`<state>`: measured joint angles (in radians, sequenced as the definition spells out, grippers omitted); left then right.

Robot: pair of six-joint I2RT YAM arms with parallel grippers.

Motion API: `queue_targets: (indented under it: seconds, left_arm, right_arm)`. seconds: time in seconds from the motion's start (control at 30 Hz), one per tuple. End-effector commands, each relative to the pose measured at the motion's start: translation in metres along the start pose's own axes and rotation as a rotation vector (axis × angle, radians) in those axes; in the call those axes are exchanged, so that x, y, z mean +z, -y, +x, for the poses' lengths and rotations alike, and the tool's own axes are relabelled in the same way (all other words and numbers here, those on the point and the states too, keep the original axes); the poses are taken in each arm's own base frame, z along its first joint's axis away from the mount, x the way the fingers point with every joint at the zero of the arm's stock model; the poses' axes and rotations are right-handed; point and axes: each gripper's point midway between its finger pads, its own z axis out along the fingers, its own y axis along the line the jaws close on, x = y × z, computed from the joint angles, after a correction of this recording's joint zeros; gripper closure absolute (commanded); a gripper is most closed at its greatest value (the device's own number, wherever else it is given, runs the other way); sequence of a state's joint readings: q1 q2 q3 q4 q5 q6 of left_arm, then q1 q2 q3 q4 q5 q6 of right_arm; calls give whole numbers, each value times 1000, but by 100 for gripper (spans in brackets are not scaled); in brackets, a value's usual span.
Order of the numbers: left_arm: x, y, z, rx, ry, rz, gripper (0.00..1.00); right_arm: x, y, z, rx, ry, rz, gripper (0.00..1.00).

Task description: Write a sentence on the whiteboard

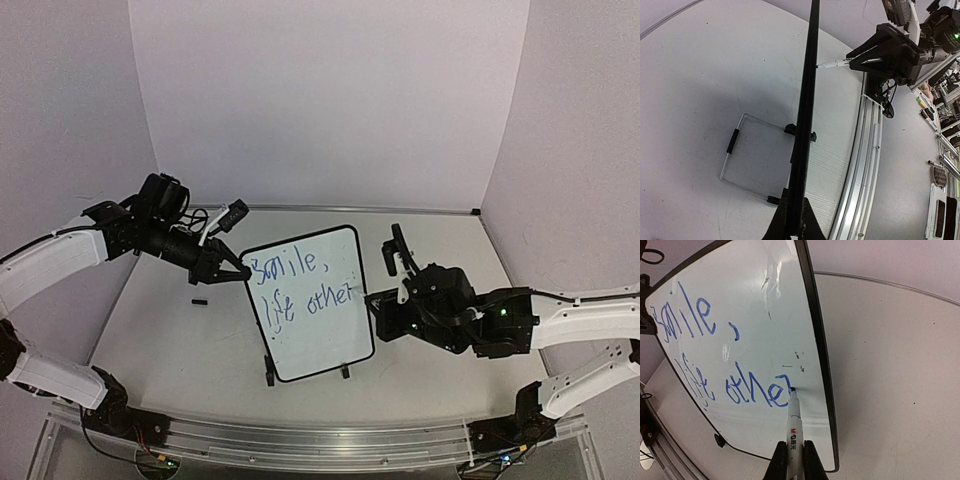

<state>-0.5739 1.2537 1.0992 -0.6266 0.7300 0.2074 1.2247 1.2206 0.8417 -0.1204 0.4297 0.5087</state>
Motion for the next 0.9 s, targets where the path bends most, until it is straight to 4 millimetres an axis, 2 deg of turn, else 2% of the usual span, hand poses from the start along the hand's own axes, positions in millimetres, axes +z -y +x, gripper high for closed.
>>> queue_targets:
  seconds: [0.0,0.2,0.5,0.73,0.87]
  left_arm:
    - [-1,-16,-6,41,9,-74,100]
    - [0,-16,-6,41,9,-73,100]
    - [-2,-15,-6,43,11,-78,100]
    - [-2,-15,-6,43,12,-78,100]
    - [-2,-16,-6,42,10,-79,100]
  right_arm:
    - [-7,7,-21,47,74,36,100]
    - [-9,8,-18,53,68,29,100]
    - [-24,5,-15,51,59,-60,100]
    - [-12,5,8,45,-16,-43,100]
    - [-6,5,11,34,-31,-25,100]
